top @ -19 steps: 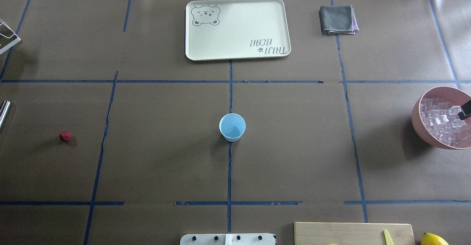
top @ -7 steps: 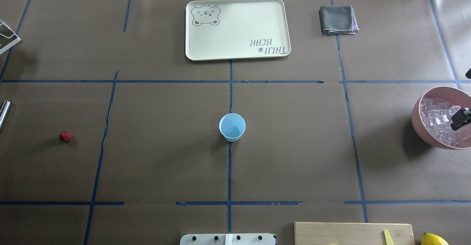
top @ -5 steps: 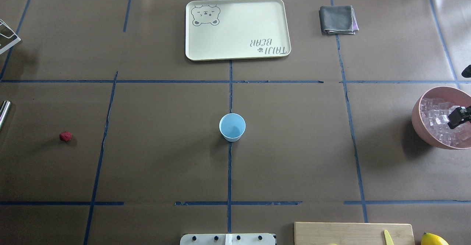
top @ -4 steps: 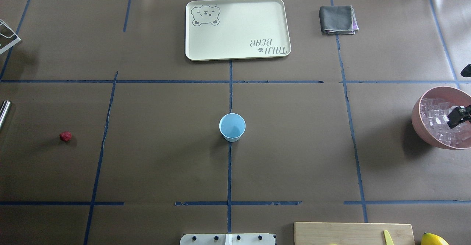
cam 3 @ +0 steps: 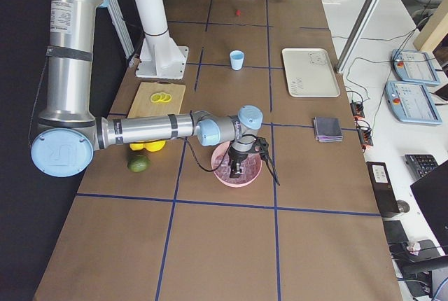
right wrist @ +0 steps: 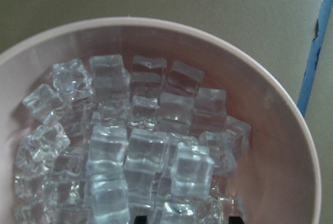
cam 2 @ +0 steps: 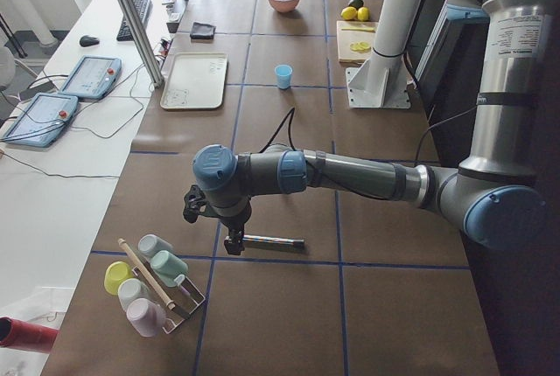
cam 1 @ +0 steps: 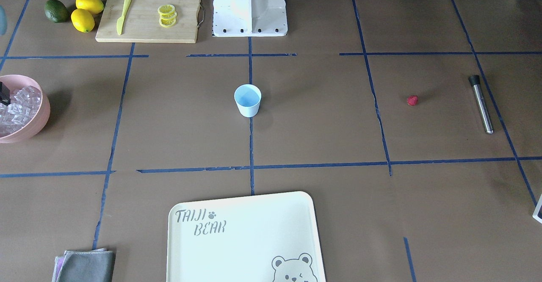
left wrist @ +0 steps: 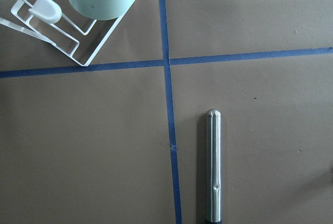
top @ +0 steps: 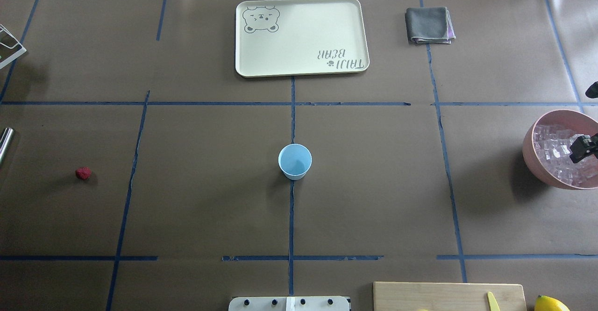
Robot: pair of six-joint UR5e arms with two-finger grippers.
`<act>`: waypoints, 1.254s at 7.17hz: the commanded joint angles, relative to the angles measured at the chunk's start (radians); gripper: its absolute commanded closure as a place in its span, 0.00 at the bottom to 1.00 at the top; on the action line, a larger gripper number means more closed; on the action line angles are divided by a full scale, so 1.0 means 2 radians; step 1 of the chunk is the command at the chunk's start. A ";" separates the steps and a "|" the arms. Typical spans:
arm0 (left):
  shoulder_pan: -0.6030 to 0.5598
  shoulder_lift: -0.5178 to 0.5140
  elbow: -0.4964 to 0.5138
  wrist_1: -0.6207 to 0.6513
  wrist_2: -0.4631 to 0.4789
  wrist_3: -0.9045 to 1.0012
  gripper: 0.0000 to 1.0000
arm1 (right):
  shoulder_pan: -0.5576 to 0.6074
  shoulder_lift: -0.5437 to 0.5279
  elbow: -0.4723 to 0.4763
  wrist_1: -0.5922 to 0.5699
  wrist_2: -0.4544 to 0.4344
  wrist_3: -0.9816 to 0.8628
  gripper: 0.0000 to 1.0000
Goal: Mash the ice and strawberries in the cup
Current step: 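Lower the right gripper into the pink bowl and grasp an ice cube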
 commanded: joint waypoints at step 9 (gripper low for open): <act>0.000 0.005 -0.011 0.001 0.000 0.000 0.00 | 0.020 0.142 0.149 -0.142 0.038 0.114 1.00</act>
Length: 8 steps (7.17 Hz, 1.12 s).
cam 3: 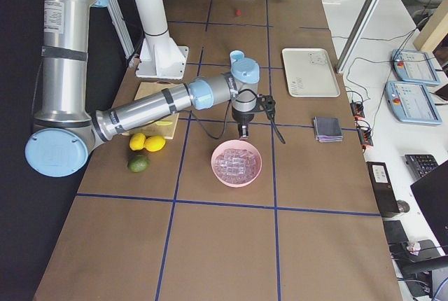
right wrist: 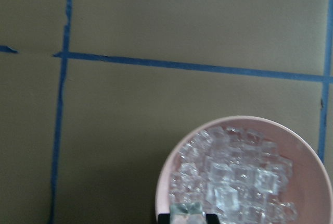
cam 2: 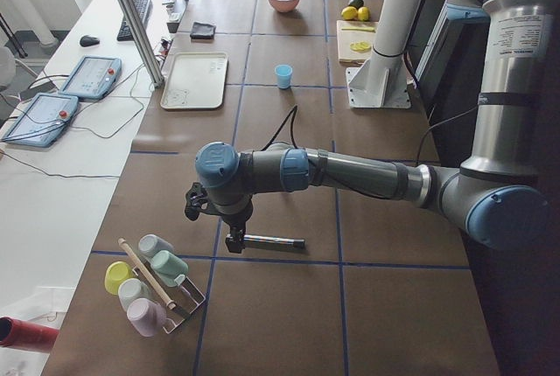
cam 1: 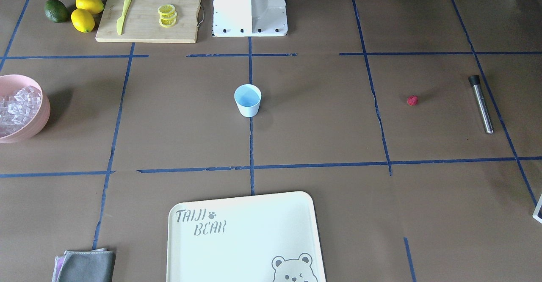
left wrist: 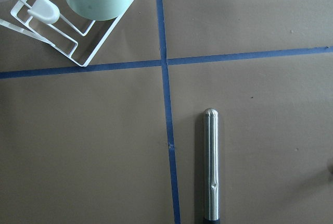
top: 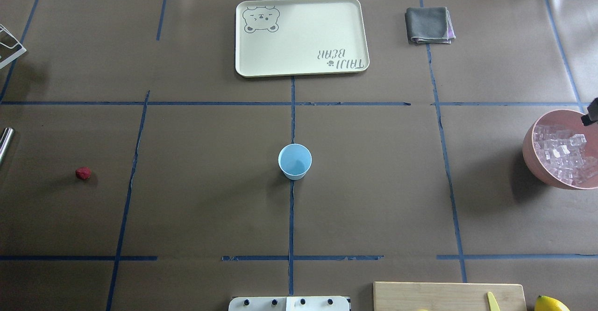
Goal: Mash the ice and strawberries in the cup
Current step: 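Carry the ice cube with the right gripper over the light-blue cup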
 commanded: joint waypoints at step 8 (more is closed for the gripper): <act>0.000 0.001 -0.001 0.000 0.000 -0.001 0.00 | -0.354 0.427 -0.197 -0.027 -0.191 0.425 1.00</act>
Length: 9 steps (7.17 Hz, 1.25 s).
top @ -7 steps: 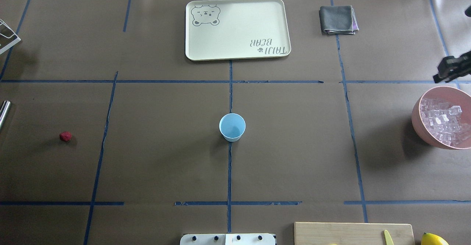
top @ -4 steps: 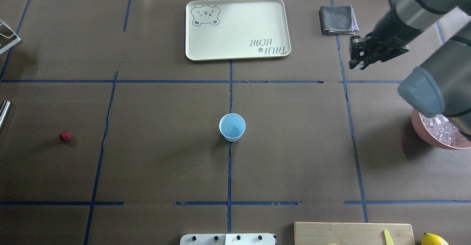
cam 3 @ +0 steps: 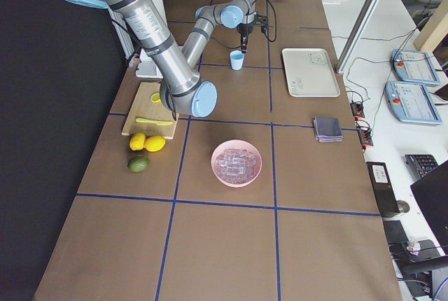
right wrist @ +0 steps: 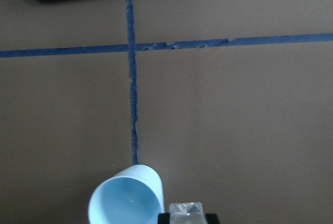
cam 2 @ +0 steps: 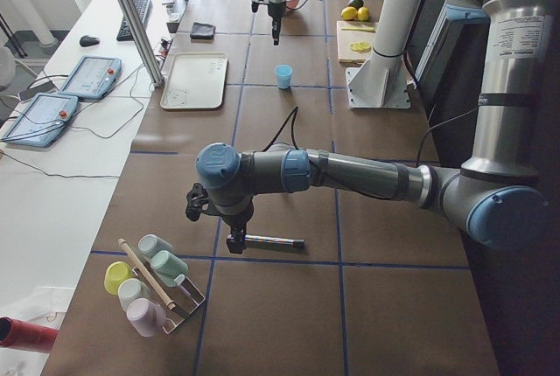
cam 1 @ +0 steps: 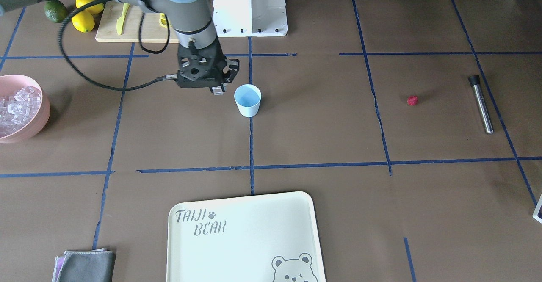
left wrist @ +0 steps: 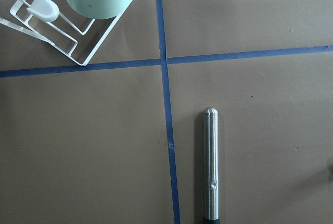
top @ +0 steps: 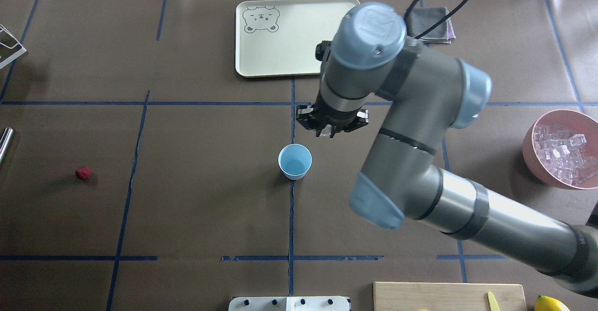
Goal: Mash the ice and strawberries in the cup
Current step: 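Carry the ice cube with the right gripper over the light-blue cup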
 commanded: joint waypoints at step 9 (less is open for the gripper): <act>0.000 -0.002 0.000 0.000 0.000 0.000 0.00 | -0.047 0.031 -0.056 0.015 -0.034 0.026 0.57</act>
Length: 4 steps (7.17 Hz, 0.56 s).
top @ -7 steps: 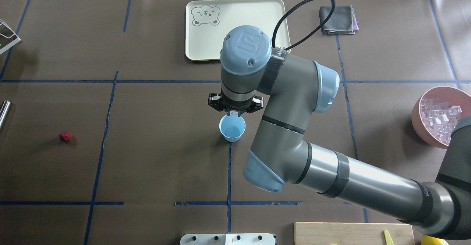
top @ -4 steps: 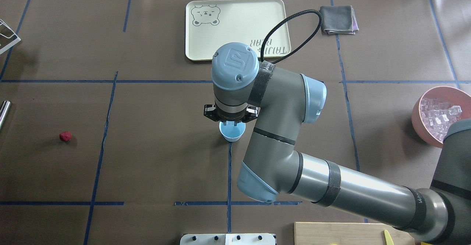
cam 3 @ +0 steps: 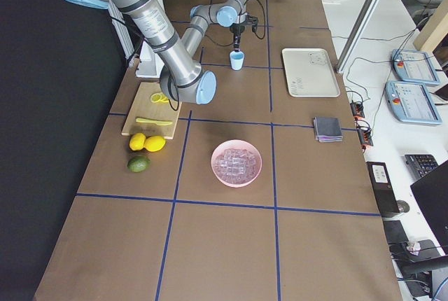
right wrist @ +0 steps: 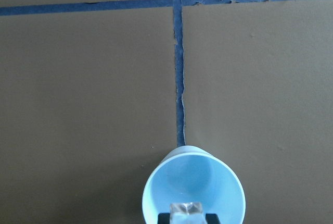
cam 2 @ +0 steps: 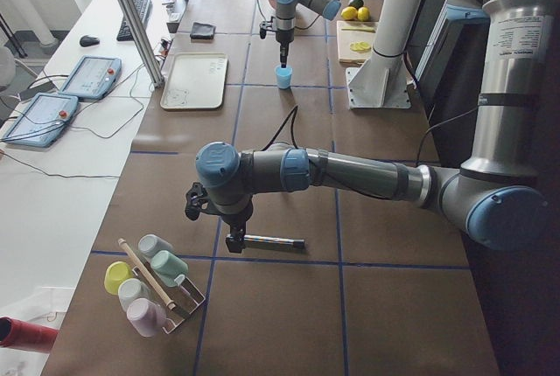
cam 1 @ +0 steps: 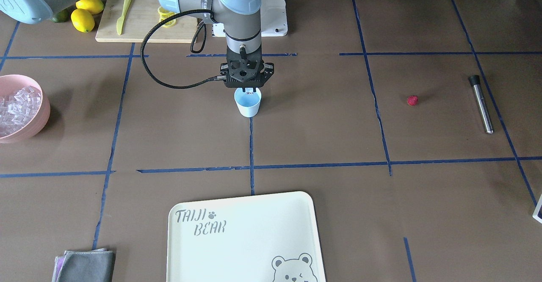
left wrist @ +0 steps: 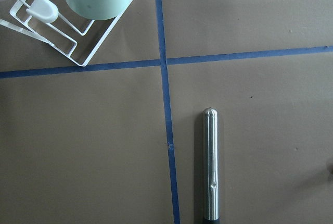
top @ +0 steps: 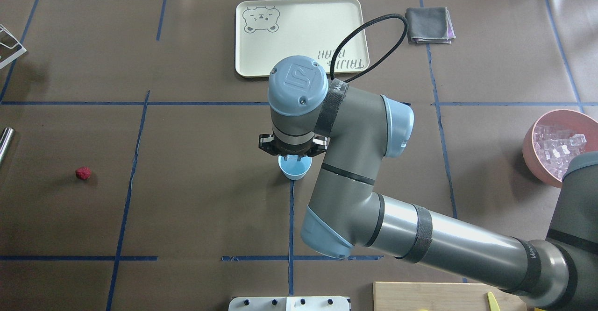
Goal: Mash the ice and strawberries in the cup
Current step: 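Open the right gripper to drop the ice cube into the cup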
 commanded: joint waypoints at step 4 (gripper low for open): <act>0.000 0.000 0.000 0.000 0.000 0.000 0.00 | 0.000 -0.001 0.002 0.000 0.000 -0.002 0.02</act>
